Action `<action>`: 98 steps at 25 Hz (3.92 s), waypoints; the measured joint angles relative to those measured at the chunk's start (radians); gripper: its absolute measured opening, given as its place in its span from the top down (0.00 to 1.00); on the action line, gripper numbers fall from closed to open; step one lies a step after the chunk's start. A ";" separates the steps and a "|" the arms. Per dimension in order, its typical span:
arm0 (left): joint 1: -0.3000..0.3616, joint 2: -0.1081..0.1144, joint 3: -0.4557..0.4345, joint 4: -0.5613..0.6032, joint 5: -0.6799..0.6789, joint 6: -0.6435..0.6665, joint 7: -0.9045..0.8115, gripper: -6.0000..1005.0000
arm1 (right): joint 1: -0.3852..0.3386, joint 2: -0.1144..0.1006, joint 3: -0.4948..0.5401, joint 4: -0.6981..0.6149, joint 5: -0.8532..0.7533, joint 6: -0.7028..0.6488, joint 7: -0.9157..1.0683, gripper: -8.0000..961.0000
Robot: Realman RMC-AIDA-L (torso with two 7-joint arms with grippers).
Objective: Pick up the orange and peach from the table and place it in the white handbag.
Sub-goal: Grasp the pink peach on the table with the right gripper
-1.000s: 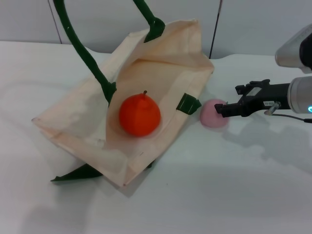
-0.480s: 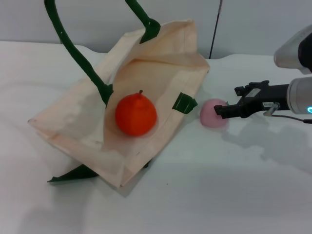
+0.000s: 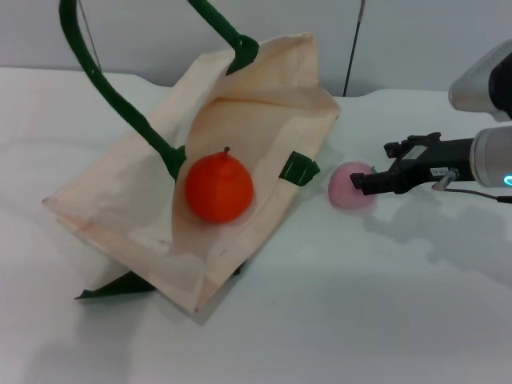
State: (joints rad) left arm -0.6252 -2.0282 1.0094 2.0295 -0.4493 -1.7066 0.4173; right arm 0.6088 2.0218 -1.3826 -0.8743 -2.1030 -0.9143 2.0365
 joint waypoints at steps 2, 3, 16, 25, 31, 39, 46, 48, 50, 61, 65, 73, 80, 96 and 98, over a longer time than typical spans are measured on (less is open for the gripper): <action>0.001 -0.001 -0.001 0.000 0.000 -0.006 -0.002 0.89 | 0.001 0.000 0.004 0.000 0.000 0.000 0.000 0.15; 0.000 -0.001 -0.001 0.000 0.000 -0.007 -0.005 0.89 | 0.001 -0.001 0.005 0.000 0.000 0.000 0.000 0.15; -0.008 -0.001 -0.013 0.000 0.001 -0.009 -0.008 0.89 | 0.014 0.000 -0.011 -0.001 0.001 -0.007 0.008 0.16; -0.024 0.000 -0.015 0.000 0.001 -0.012 -0.005 0.89 | 0.043 0.001 -0.068 0.031 0.039 -0.004 0.011 0.17; -0.025 0.001 -0.013 0.000 0.002 -0.013 -0.003 0.89 | 0.097 -0.001 -0.063 0.136 0.039 0.031 0.002 0.18; -0.025 0.002 -0.011 -0.001 0.001 -0.013 -0.002 0.89 | 0.105 -0.002 -0.063 0.147 0.033 0.056 0.000 0.19; -0.025 0.002 -0.008 -0.002 0.001 -0.013 -0.001 0.89 | 0.107 -0.005 -0.065 0.163 0.031 0.094 -0.001 0.19; -0.025 0.002 -0.007 -0.002 0.001 -0.014 -0.002 0.89 | 0.110 -0.006 -0.067 0.176 0.031 0.102 -0.001 0.20; -0.026 0.002 -0.007 -0.002 0.001 -0.014 -0.001 0.89 | 0.114 -0.006 -0.068 0.185 0.030 0.107 -0.001 0.20; -0.034 0.002 -0.008 -0.002 0.014 -0.016 -0.002 0.89 | 0.154 -0.006 -0.070 0.244 0.028 0.103 0.006 0.21; -0.037 0.002 -0.008 -0.002 0.016 -0.016 -0.002 0.89 | 0.179 -0.005 -0.072 0.278 0.026 0.099 0.006 0.21; -0.037 0.002 -0.012 0.000 0.017 -0.016 -0.001 0.89 | 0.184 -0.006 -0.065 0.284 0.026 0.090 0.009 0.22; -0.035 0.002 -0.015 0.000 0.023 -0.016 0.000 0.89 | 0.182 -0.006 -0.071 0.274 0.026 0.077 -0.001 0.23; -0.028 0.002 -0.015 0.000 0.028 -0.016 0.010 0.89 | 0.148 -0.003 -0.061 0.173 0.005 0.037 0.003 0.35; -0.027 0.002 -0.015 0.000 0.028 -0.017 0.010 0.89 | 0.133 -0.003 -0.061 0.144 0.007 0.023 0.007 0.37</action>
State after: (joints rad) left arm -0.6524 -2.0264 0.9940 2.0295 -0.4210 -1.7232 0.4274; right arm 0.7417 2.0191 -1.4432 -0.7303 -2.0960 -0.8915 2.0430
